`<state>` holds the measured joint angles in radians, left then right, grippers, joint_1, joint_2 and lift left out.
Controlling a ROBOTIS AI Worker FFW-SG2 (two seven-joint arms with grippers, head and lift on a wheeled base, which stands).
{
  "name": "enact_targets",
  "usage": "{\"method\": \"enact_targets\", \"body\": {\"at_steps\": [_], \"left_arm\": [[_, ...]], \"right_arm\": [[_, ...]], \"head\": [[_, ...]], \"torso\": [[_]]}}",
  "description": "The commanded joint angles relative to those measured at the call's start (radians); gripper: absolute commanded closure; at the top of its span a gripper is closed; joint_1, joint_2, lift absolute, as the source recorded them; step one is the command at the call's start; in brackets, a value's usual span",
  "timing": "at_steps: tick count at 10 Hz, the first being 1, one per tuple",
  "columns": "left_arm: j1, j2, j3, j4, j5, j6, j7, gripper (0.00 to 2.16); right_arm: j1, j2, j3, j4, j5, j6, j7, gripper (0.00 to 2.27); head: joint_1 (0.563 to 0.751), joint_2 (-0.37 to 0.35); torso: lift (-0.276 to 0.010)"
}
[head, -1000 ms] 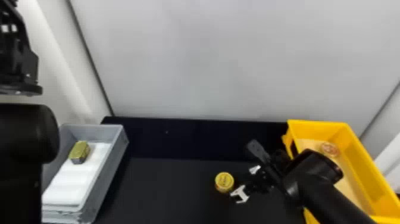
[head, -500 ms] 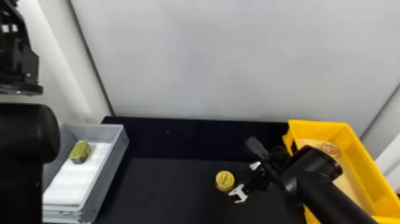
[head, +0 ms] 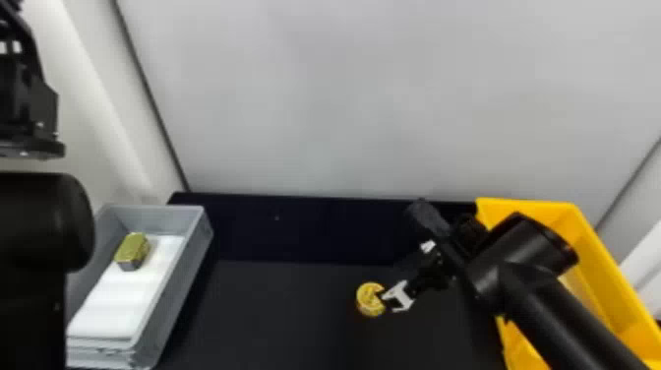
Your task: Pick up the round yellow can and place it in the yellow rectangular box
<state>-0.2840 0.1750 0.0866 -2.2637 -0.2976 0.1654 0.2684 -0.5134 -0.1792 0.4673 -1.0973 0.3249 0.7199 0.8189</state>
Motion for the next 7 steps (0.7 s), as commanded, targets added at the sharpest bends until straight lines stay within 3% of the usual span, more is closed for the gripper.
{"method": "enact_targets", "body": {"at_steps": [1,7], "left_arm": [[-0.001,0.000,-0.002,0.000,0.000,0.000,0.000,0.16],[0.002,0.005,-0.004,0.004,0.000,-0.003,0.000,0.16]], "right_arm": [[-0.002,0.010,-0.011,0.022,-0.020,-0.026,-0.013,0.18],[-0.037,0.046,-0.013,0.163,-0.075,-0.112,-0.073,0.19]], "head": [[0.663,0.054],[0.663,0.054]], "torso": [[-0.010],[-0.010]]}}
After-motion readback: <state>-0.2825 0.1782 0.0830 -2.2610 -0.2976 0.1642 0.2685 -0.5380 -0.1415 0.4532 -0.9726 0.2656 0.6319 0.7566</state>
